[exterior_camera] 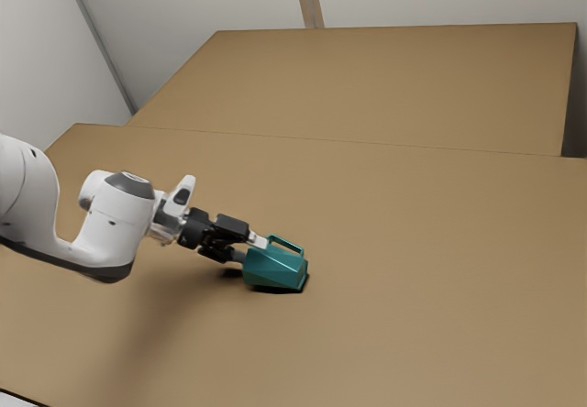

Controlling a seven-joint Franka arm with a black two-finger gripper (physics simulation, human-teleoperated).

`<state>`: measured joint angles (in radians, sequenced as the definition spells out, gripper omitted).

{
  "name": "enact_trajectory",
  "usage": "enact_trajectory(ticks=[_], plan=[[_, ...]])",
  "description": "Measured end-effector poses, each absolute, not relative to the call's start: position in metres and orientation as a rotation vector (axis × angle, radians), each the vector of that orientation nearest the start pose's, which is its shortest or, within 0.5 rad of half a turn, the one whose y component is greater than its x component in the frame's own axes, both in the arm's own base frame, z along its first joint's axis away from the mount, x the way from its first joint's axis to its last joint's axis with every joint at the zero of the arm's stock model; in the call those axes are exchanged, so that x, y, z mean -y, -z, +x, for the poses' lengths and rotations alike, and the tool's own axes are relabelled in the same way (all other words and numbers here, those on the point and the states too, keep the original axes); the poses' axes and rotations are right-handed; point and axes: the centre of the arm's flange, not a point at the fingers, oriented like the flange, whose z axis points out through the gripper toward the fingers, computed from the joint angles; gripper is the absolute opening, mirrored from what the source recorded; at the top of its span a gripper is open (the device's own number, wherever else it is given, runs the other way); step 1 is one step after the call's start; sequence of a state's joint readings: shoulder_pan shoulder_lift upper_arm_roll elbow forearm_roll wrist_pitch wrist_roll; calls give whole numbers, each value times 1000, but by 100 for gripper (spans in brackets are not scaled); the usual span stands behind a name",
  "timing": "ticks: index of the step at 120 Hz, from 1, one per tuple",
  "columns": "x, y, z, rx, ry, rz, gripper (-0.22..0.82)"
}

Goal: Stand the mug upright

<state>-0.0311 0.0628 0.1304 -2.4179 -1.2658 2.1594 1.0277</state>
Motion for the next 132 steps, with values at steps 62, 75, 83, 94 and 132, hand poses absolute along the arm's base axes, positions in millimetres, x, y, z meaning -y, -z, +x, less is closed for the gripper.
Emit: enact_trajectory(ticks=[62,75,83,94,132], plan=[[10,-272,476,6,-266,2221,51],[13,-273,476,11,-263,2220,38],[13,-273,476,12,-262,2220,31],[15,-273,476,14,-260,2220,20],[19,-278,477,28,-265,2222,-5]])
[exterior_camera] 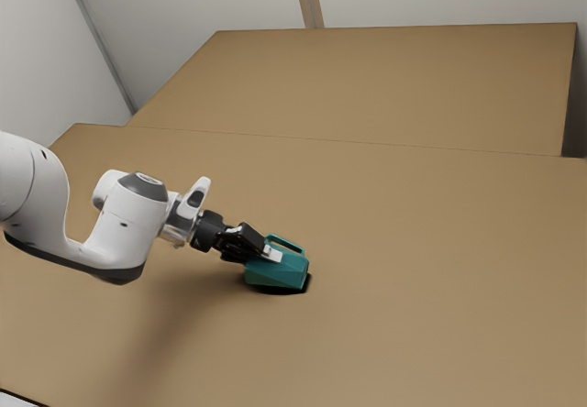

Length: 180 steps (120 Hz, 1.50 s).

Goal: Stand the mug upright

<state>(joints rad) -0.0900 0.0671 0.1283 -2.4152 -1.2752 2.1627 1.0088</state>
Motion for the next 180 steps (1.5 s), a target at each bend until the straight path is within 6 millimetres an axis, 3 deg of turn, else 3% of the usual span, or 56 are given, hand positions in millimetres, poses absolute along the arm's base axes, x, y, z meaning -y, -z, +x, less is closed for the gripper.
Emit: enact_trajectory(ticks=[26,56,92,121,180], plan=[[34,-295,478,79,-291,2213,-14],[45,-334,483,195,-350,2220,-15],[18,-396,508,528,-322,2475,-15],[24,-412,500,727,-195,2670,-15],[19,-397,491,773,-8,2984,-15]])
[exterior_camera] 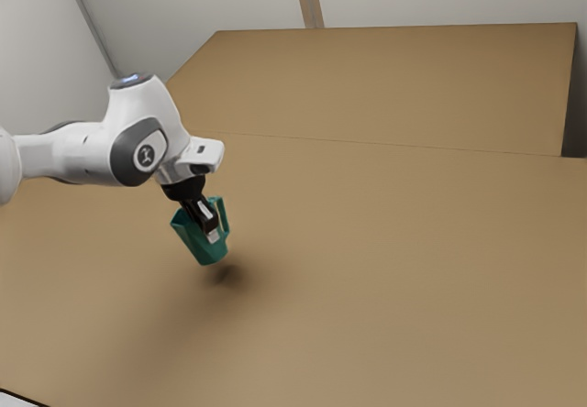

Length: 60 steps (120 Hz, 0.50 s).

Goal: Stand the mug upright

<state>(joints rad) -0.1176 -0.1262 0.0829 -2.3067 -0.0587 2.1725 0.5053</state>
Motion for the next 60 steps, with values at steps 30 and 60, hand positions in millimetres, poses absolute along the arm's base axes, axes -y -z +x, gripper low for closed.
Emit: enact_trajectory(ticks=[30,60], plan=[[22,-386,492,-689,55,-3063,-15],[26,-374,488,-595,88,-3043,-15]])
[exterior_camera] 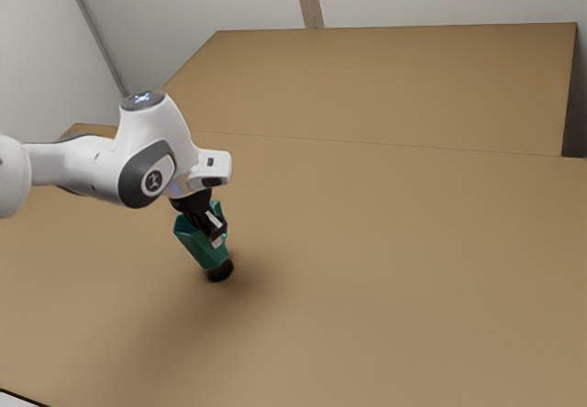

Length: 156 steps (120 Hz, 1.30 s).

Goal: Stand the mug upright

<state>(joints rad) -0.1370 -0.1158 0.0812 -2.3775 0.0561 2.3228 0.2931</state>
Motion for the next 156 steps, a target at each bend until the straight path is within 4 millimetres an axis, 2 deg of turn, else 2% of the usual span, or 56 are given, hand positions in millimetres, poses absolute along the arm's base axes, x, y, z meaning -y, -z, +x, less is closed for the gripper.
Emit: enact_trajectory(ticks=[39,80,87,104,116,129,146,156], plan=[[27,-354,490,-473,69,-3052,-15],[27,-341,492,-381,51,-3060,-14],[27,-341,492,-370,53,-3063,-7],[27,-344,492,-347,63,-3069,22],[29,-353,492,-341,94,-3070,36],[38,-373,491,-356,161,-3069,45],[42,-398,489,-358,229,-3068,52],[46,-419,497,-355,250,-3068,54]])
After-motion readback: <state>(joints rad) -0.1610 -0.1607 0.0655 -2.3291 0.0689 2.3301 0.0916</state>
